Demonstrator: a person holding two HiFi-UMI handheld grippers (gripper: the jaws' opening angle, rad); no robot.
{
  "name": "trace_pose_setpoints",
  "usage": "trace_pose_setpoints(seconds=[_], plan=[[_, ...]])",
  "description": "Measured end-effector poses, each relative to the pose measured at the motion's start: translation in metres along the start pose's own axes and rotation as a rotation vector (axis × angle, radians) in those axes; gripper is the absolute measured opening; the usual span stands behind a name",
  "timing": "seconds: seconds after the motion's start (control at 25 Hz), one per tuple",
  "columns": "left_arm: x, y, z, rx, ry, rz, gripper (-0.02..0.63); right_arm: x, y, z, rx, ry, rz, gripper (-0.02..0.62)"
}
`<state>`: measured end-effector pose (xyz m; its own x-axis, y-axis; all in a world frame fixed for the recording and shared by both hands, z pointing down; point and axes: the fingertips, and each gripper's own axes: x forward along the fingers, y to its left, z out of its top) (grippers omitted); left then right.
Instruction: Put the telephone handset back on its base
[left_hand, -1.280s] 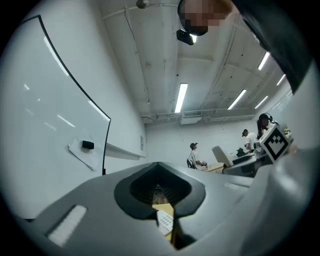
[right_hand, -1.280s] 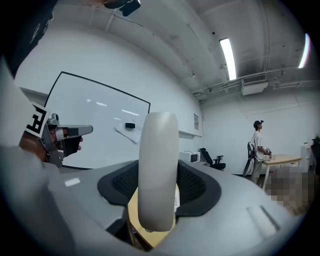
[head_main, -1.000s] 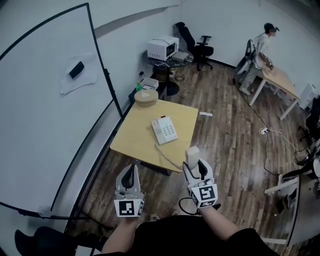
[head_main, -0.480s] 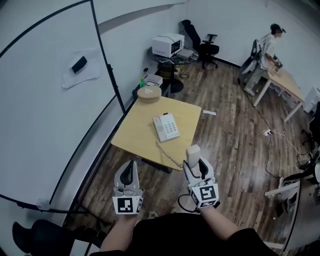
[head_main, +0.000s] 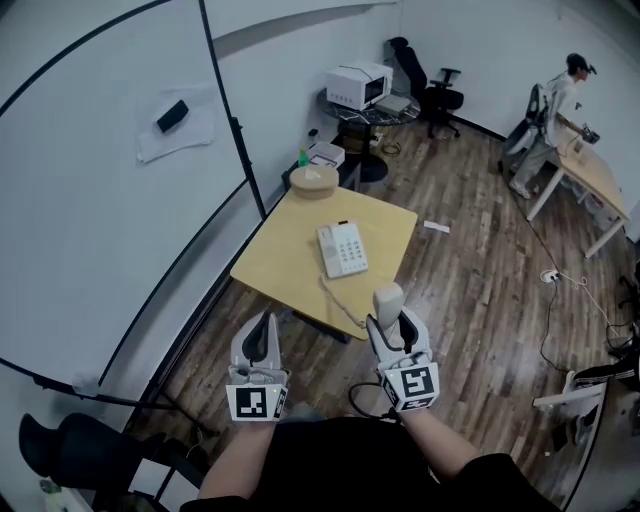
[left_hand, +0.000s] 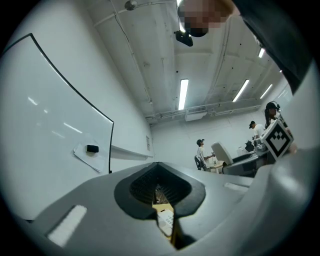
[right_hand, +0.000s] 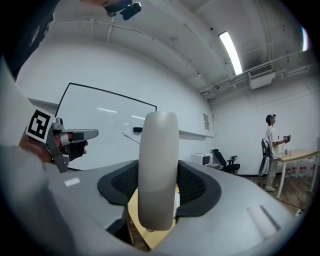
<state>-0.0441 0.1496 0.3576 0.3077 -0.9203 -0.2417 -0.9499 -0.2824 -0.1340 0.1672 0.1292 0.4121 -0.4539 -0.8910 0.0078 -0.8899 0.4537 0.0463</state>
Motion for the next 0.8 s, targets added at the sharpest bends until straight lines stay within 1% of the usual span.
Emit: trace_pose_setpoints(seconds=[0.08,0.28,0.4,0.68,0.8], plan=[[0.003,0.003,-0.001,0.013,0.006,0.006,0.0,0.004,-0.002,0.0,0.014,-0.003,0.009,0.23],[0.016,0.008,-0.005,0.006,-0.001,0.019,0.0,0.017,-0.005,-0.003,0.035,0.0,0.027,0.23],[0.029,0.013,-0.012,0.004,0.001,0.011,0.0,0.029,-0.007,-0.005,0.024,0.004,0.031,0.23],[0.072,0.037,-0.029,0.012,-0.008,-0.009,0.0,0.07,-0.015,-0.011,0.031,0.016,0.022,0.23],[0.093,0.051,-0.042,-0.006,-0.007,-0.011,0.0,0.094,-0.017,-0.014,0.03,0.014,0.015,0.23]])
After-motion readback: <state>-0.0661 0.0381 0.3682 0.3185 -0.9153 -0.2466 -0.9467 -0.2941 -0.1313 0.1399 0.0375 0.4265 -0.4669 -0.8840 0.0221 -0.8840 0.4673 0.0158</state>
